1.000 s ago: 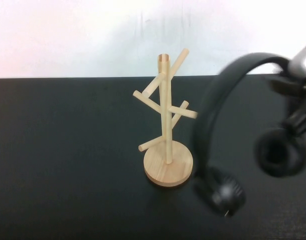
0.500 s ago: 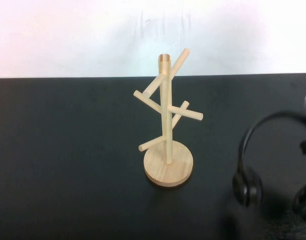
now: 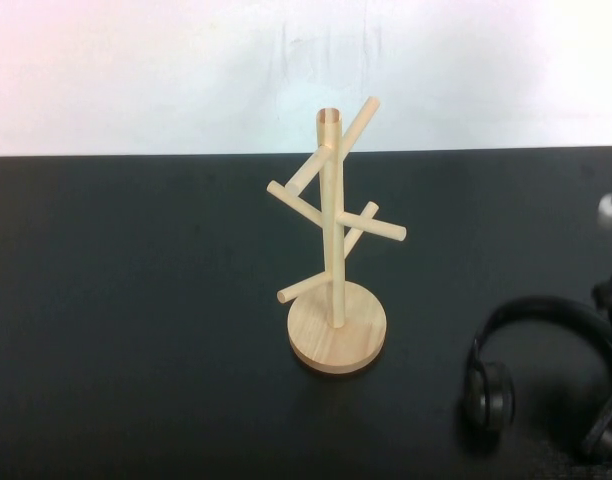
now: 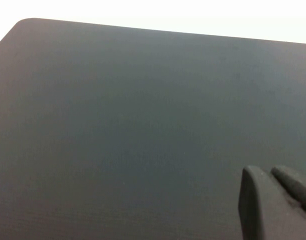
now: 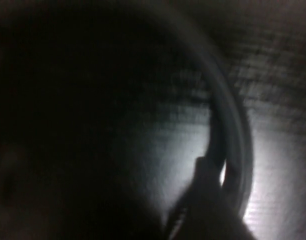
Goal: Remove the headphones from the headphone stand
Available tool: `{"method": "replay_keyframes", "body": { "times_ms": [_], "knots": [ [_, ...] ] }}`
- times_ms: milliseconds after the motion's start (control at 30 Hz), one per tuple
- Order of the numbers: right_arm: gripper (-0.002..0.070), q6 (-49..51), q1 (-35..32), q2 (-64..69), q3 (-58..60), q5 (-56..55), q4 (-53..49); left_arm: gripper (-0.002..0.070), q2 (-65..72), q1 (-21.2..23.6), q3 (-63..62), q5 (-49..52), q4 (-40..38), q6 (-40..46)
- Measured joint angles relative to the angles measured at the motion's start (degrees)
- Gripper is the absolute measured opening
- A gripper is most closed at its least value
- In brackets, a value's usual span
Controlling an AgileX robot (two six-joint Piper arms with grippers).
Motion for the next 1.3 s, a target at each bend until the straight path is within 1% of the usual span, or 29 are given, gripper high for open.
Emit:
{"method": "replay_keyframes", "body": {
  "times_ms": [67, 100, 167, 233, 267, 300, 400, 500, 600, 733, 833, 933, 1000, 1100, 1167, 1300],
  "knots": [
    [0.0387, -4.11, 0.0, -3.95, -0.82, 0.73, 3.95, 0.0002, 0.0, 0.0, 0.0, 0.0, 0.0, 0.0],
    [0.0354, -6.63, 0.0, -6.44, -1.24, 1.18, 6.8, 0.0002, 0.0, 0.0, 0.0, 0.0, 0.0, 0.0],
    [0.0249, -11.35, 0.0, -11.24, -1.66, 3.13, 12.97, 0.0002, 0.0, 0.0, 0.0, 0.0, 0.0, 0.0],
    [0.0095, -17.33, 0.0, -16.96, -1.99, 6.22, 19.86, 0.0002, 0.0, 0.0, 0.0, 0.0, 0.0, 0.0],
    [0.0032, -19.76, 0.0, -19.97, -1.93, 7.51, 22.86, 0.0002, 0.0, 0.0, 0.0, 0.0, 0.0, 0.0],
    [-0.0006, -22.68, 0.0, -23.11, -1.93, 8.98, 25.46, 0.0002, 0.0, 0.0, 0.0, 0.0, 0.0, 0.0],
    [-0.0003, -27.36, 0.0, -31.93, -1.93, 11.19, 28.51, 0.0002, 0.0, 0.0, 0.0, 0.0, 0.0, 0.0],
    [-0.0003, -27.46, 0.0, -40.05, -1.34, 12.39, 26.48, 0.0002, 0.0, 0.0, 0.0, 0.0, 0.0, 0.0],
    [-0.0003, -25.25, 0.0, -48.64, 1.02, 12.01, 22.69, 0.0002, 0.0, 0.0, 0.0, 0.0, 0.0, 0.0],
    [-0.0003, -21.87, 0.0, -59.06, 7.53, 7.76, 18.72, 0.0002, 0.0, 0.0, 0.0, 0.0, 0.0, 0.0],
    [-0.0003, -20.62, 0.0, -64.55, 13.97, 2.43, 18.54, 0.0002, 0.0, 0.0, 0.0, 0.0, 0.0, 0.0],
    [-0.0003, -20.62, 0.0, -67.77, 18.33, -2.25, 20.72, 0.0002, 0.0, 0.0, 0.0, 0.0, 0.0, 0.0],
    [-0.0003, -20.05, 0.0, -69.4, 20.19, -2.63, 20.86, 0.0002, 0.0, 0.0, 0.0, 0.0, 0.0, 0.0],
    [-0.0003, -12.65, 0.0, -70.08, 22.86, -1.35, 27.33, 0.0002, 0.0, 0.0, 0.0, 0.0, 0.0, 0.0],
    [-0.0003, -11.59, 0.36, -70.08, 24.33, -1.21, 29.98, 0.0002, 0.0, 0.0, 0.0, 0.0, 0.0, 0.0],
    [-0.0003, -11.59, 1.51, -70.08, 26.39, -1.04, 29.05, 0.0002, 0.0, 0.0, 0.0, 0.0, 0.0, 0.0]
  ]
}}
